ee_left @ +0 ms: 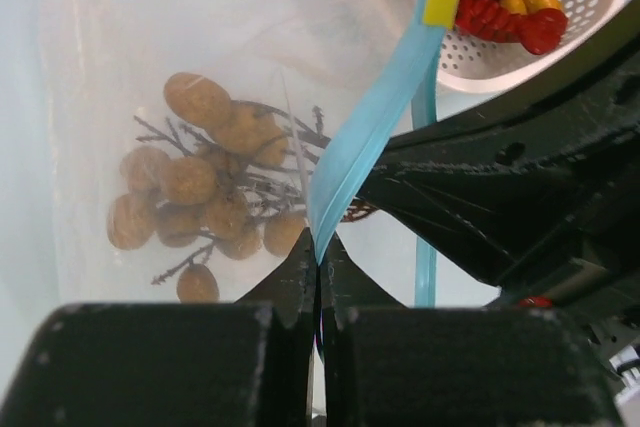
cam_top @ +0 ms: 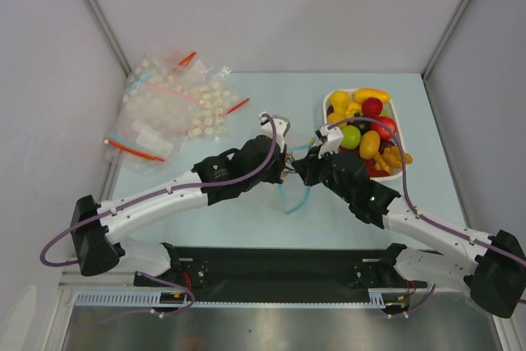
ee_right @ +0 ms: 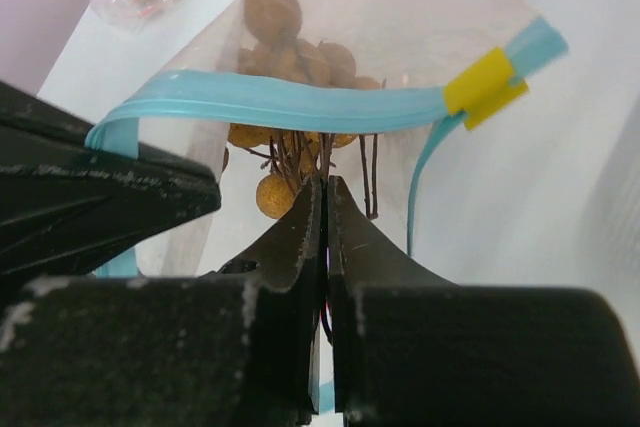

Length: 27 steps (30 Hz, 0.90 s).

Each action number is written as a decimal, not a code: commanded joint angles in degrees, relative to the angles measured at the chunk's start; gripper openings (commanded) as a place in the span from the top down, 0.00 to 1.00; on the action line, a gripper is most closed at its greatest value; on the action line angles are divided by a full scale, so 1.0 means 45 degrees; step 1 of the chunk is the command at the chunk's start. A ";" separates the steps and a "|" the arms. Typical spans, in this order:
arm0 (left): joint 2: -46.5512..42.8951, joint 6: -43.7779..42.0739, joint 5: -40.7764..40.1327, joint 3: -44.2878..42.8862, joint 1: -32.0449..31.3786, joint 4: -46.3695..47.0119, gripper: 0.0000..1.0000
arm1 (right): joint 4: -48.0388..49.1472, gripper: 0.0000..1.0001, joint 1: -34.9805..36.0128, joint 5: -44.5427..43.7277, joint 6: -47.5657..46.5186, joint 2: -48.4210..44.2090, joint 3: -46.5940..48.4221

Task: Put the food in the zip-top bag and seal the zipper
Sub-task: Place the fake fruit in the zipper food storage bag.

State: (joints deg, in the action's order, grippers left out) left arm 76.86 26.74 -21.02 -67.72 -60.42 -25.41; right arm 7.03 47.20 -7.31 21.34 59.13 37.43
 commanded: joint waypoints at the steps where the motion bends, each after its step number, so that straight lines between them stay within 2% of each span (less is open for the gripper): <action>1: -0.0204 -0.0064 0.1095 -0.0867 -0.0049 0.0100 1.00 | 0.0997 1.00 0.0078 -0.0837 0.0492 -0.0173 0.0061; 6: -0.0907 -0.0356 0.1798 -0.0966 -0.0069 0.0314 1.00 | 0.1738 1.00 0.0078 0.0663 0.0180 0.0139 -0.0076; 10: -0.1123 -0.0766 0.2521 -0.0966 -0.0049 0.0431 1.00 | 0.1408 1.00 0.0097 0.0804 0.0081 0.0764 0.0295; 13: -0.1337 -0.0864 0.2133 -0.0635 -0.0069 0.0762 1.00 | 0.1465 1.00 0.0136 0.1486 -0.0094 0.1389 0.0529; 20: -0.1474 -0.1352 -0.0113 -0.0284 -0.0029 0.0800 1.00 | 0.1758 1.00 0.0975 0.3009 -0.1031 0.1976 0.0823; 24: -0.2369 -0.1646 0.0916 0.0457 -0.0029 0.1914 1.00 | 0.1526 1.00 0.1074 0.2504 -0.1052 0.2132 0.0939; 26: -0.2684 -0.1530 0.1018 0.0713 -0.0010 0.2188 1.00 | 0.1369 0.94 0.1074 0.2251 -0.1052 0.2133 0.1037; 27: -0.2763 -0.1471 0.0844 0.0888 -0.0029 0.2247 1.00 | 0.1271 0.82 0.1074 0.2153 -0.1090 0.2094 0.1038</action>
State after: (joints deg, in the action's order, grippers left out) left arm 68.10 20.93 -17.47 -64.95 -60.42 -20.88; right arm 11.64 51.92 3.44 18.00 68.47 39.46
